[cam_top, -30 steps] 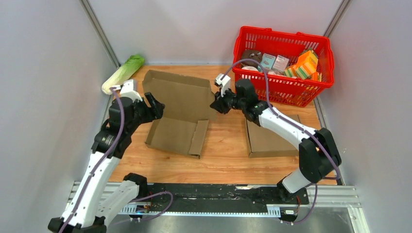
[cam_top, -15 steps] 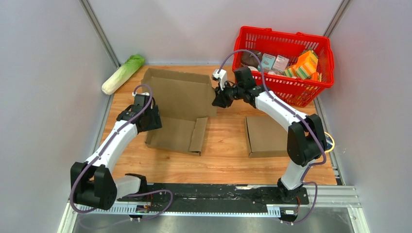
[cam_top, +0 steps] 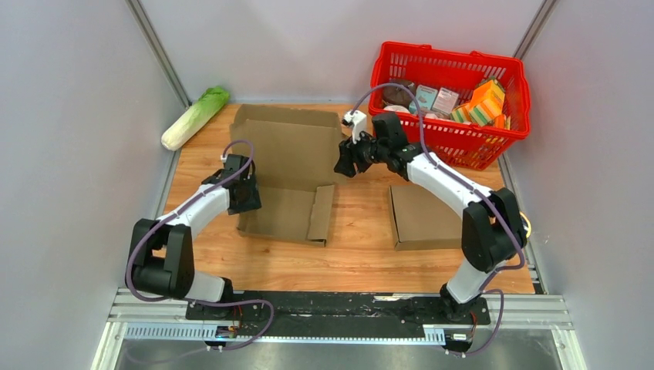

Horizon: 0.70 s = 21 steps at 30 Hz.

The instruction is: Fold the paper box

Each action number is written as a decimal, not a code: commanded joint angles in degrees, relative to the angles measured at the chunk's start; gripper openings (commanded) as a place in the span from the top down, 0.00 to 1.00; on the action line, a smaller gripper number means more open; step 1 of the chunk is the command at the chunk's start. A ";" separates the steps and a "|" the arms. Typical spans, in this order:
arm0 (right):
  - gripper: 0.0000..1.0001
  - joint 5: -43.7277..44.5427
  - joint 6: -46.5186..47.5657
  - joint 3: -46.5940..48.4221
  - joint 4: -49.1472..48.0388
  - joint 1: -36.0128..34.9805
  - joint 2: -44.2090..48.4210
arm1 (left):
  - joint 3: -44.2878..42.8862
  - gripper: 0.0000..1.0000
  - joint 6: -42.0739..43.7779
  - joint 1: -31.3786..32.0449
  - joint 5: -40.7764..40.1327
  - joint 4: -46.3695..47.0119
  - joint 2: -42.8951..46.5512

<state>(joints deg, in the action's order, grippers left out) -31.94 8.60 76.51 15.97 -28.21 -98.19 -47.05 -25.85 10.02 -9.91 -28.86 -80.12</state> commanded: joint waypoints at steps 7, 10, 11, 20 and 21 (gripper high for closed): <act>0.11 37.55 -35.82 -10.32 13.10 -2.64 19.87 | 10.04 0.62 -4.56 4.21 -1.77 9.26 8.48; 0.08 42.74 -39.34 -13.39 19.18 -5.27 22.34 | 11.71 0.68 -5.79 5.62 -3.17 10.31 9.98; 0.08 43.89 -39.71 -14.45 18.41 -7.28 23.56 | 12.06 0.68 -5.97 5.97 -3.44 10.58 10.59; 0.14 40.92 -36.81 -7.53 10.84 -17.84 7.08 | 14.26 0.75 -6.32 7.64 -6.17 12.51 11.65; 0.16 39.86 -37.42 -7.17 10.49 -17.85 5.66 | 14.44 0.75 -6.41 7.64 -6.17 12.60 11.82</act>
<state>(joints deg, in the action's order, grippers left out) 7.51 -27.86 64.88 29.12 -45.08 -86.65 -33.41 -31.00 17.37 -14.37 -19.07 -70.17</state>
